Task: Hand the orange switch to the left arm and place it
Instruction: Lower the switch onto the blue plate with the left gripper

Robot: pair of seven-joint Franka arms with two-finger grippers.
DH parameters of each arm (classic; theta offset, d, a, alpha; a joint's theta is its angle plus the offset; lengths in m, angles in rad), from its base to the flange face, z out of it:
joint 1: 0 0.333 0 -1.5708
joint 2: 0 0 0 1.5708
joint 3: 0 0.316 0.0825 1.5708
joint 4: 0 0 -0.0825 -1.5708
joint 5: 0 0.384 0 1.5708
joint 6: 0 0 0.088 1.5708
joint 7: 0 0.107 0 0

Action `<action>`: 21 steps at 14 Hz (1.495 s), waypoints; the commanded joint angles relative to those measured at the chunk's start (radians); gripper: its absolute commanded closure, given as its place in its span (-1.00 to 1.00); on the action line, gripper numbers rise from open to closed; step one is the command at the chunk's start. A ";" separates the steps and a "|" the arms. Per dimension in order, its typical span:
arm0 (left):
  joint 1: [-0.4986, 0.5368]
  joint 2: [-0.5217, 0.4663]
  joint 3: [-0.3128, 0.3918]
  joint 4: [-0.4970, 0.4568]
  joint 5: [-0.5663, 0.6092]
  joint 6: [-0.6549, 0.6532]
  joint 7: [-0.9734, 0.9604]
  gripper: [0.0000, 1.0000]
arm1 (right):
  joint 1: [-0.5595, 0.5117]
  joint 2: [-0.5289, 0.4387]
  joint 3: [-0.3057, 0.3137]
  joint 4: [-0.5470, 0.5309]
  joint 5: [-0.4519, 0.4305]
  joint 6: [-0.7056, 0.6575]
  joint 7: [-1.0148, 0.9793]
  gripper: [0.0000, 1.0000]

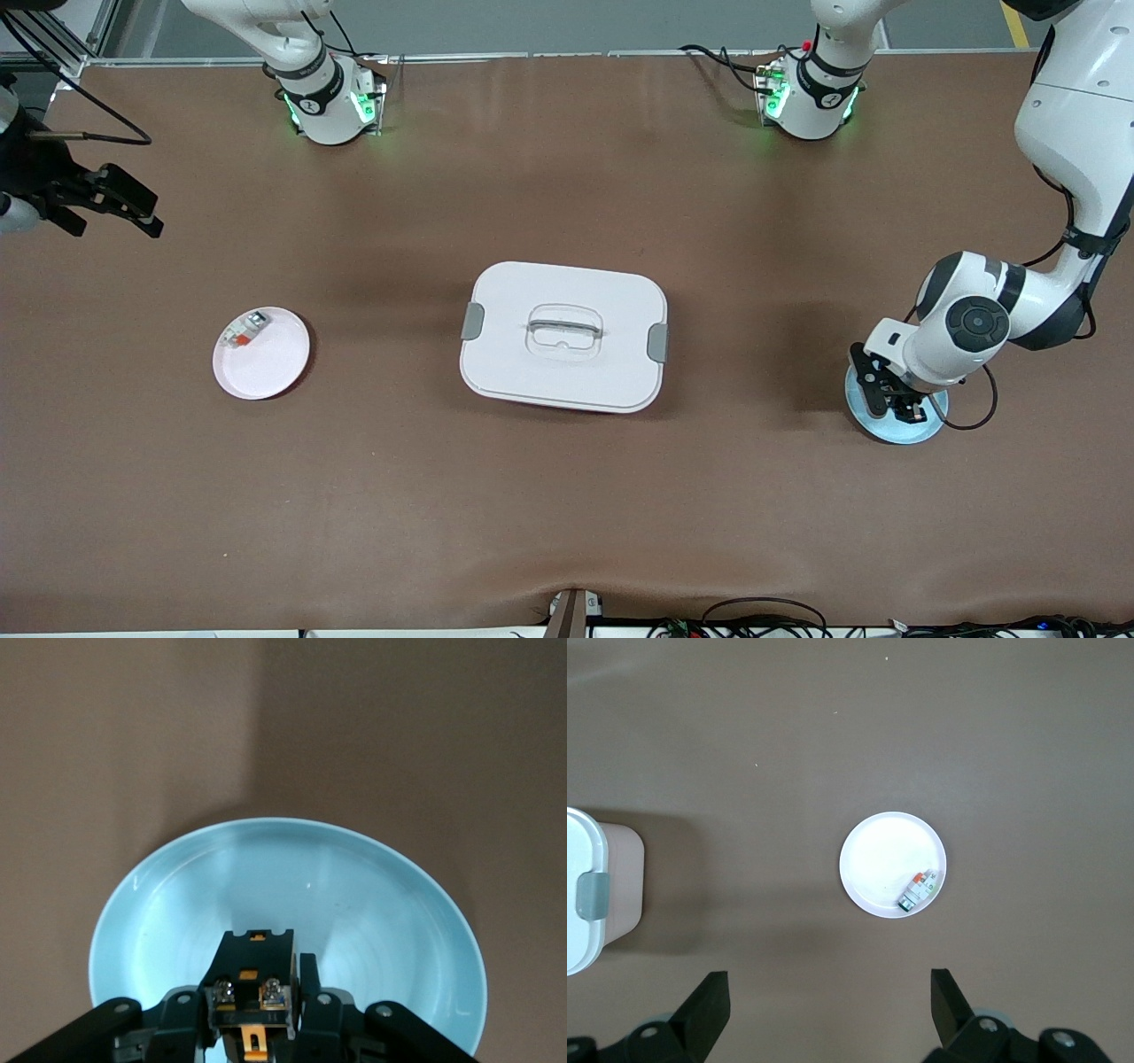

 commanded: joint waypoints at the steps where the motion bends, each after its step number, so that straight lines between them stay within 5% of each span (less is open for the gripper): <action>1: 0.013 0.024 -0.007 0.013 0.032 0.015 0.006 0.71 | -0.022 0.010 0.018 0.047 -0.019 -0.033 0.014 -1.00; 4: 0.017 0.024 -0.007 0.013 0.032 0.016 0.017 0.16 | -0.011 0.010 -0.019 0.058 -0.011 -0.035 0.009 -1.00; 5: 0.028 0.023 -0.007 0.008 0.032 0.016 0.017 -0.16 | -0.011 0.010 -0.020 0.059 -0.005 -0.036 0.009 -1.00; 6: 0.031 0.018 -0.008 0.008 0.030 0.015 0.017 -0.82 | -0.014 0.010 -0.020 0.059 -0.004 -0.036 0.009 -1.00; 7: 0.033 0.013 -0.008 0.008 0.030 0.015 0.017 -1.00 | -0.017 0.010 -0.020 0.061 -0.004 -0.050 0.009 -1.00; 10: 0.034 -0.011 -0.019 0.016 -0.002 0.012 0.004 -1.00 | -0.014 0.010 -0.017 0.078 -0.004 -0.074 0.011 -1.00; 14: 0.033 -0.077 -0.021 0.039 -0.224 -0.011 -0.032 -1.00 | -0.014 0.010 -0.016 0.078 -0.004 -0.094 0.015 -1.00; 17: 0.030 -0.103 -0.068 0.143 -0.364 -0.138 -0.116 -1.00 | -0.013 0.012 -0.013 0.088 -0.004 -0.096 0.014 -1.00; 21: 0.025 -0.106 -0.162 0.319 -0.401 -0.339 -0.360 -1.00 | -0.011 0.013 -0.013 0.099 -0.002 -0.096 0.014 -1.00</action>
